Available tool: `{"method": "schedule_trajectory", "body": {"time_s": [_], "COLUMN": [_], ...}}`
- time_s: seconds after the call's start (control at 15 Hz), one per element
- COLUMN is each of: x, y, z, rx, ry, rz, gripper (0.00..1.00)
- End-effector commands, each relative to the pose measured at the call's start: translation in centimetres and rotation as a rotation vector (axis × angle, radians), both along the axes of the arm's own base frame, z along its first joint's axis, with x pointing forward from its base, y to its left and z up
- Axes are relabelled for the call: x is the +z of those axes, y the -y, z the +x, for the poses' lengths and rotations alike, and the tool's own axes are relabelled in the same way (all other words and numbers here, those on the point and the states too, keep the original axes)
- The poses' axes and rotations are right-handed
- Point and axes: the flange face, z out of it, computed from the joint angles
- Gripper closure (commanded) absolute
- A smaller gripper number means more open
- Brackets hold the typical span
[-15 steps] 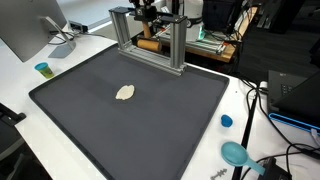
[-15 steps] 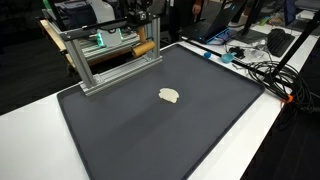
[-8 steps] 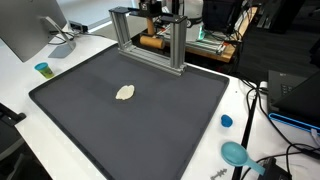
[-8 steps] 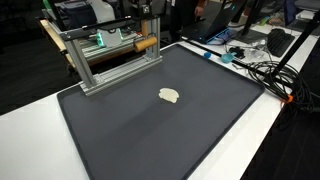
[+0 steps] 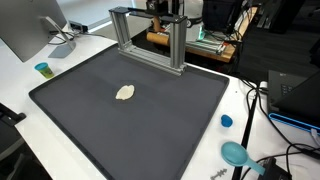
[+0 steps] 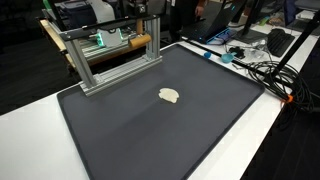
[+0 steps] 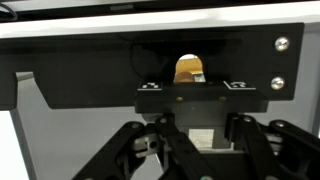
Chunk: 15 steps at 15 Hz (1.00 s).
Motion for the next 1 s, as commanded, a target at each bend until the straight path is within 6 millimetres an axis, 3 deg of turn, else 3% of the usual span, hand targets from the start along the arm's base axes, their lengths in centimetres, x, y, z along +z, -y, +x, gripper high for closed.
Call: {"method": "schedule_trajectory", "body": {"time_s": [0.0,0.27,0.33,0.4,0.47,0.73,0.93], "x": [-0.5,-1.5,-1.6,-1.6,-1.7,-2.1,-2.2], "y": [-0.2,0.1,0.3,0.6,1.0,2.6,4.7], "z": [-1.9,-2.8,-3.1,-3.4,-3.7,-4.5,-5.1], "rx": [-0.001,-0.016,-0.025,-0.03,-0.037,-0.03,-0.046], "ry": [-0.014,-0.019,-0.02,-0.023,-0.021,-0.007,0.055], "rz": [-0.007,0.0,0.002,0.008,0.012,0.042,0.077], "gripper": [0.78,0.78,0.68,0.28,0.27,0.02,0.0]}}
